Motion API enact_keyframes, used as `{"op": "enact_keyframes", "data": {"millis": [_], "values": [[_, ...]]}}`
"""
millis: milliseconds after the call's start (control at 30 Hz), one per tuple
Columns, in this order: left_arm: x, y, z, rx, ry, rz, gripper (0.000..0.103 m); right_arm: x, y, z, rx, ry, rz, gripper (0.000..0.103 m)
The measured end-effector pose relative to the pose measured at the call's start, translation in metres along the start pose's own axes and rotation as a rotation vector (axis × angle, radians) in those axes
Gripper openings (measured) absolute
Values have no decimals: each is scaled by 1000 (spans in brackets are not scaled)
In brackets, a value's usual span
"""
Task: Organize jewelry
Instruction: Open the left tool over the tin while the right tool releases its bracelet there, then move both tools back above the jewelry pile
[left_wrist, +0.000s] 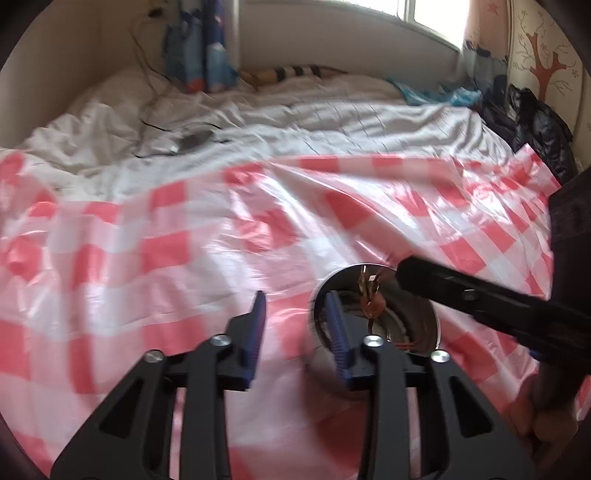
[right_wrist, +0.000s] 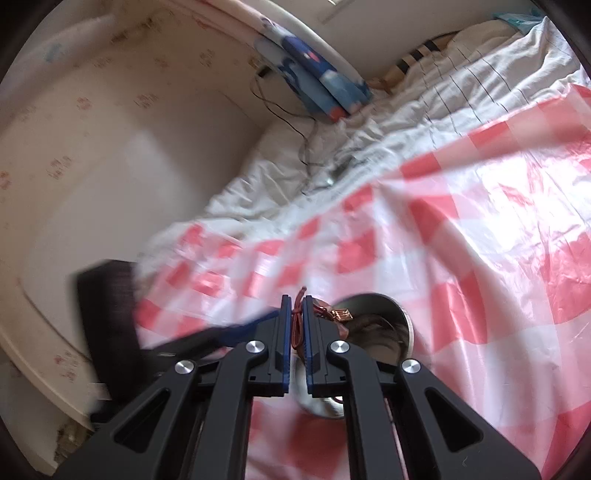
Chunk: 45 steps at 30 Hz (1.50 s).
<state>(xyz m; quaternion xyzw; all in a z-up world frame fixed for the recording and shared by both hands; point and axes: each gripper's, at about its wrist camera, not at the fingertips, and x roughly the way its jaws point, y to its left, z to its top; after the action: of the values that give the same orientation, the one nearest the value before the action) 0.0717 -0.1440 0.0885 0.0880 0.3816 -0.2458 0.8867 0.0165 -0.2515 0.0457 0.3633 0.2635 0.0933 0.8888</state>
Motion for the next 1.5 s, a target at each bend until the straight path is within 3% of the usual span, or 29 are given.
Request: {"op": "enact_keyframes", "data": {"millis": [33,67,100,167,267,433,567,600,667,800,833,933,1067,1500], "values": [[-8,6,-4,-8,-13,10,43,4,-1,-2,-15,12,-27,7],[-21,16,-11,-30,-27,22,47,5,1,-4,-36,18,-63,15],[-28,23,-17,-47,-29,21,48,2,3,-5,-53,15,-83,38],[-43,35,-32,-85,-20,4,50,-11,7,-9,-57,-22,-97,56],[-63,45,-63,-158,16,-48,52,-39,19,-17,-80,-56,-112,56],[-86,37,-122,-281,90,-151,58,-98,46,-60,-160,-88,-190,80],[-108,14,-137,-369,89,-219,59,-133,51,-112,-182,-123,-285,93],[-121,4,-140,-396,57,-236,64,-138,48,-121,-189,-138,-322,93],[-143,-12,-147,-424,-17,-231,85,-142,32,-147,-172,-157,-417,93],[-158,-35,-177,-402,-112,-187,90,-155,-1,-159,41,-168,-391,94],[-157,-38,-181,-389,-109,-156,90,-156,-5,-159,64,-170,-380,94],[-173,-44,-181,-330,-208,-147,93,-153,-6,-159,59,-150,-392,95],[-167,-43,-176,-331,-180,-135,93,-146,-3,-159,36,-120,-438,96],[-160,-42,-173,-340,-147,-126,95,-149,-5,-163,31,-123,-443,96]]}}
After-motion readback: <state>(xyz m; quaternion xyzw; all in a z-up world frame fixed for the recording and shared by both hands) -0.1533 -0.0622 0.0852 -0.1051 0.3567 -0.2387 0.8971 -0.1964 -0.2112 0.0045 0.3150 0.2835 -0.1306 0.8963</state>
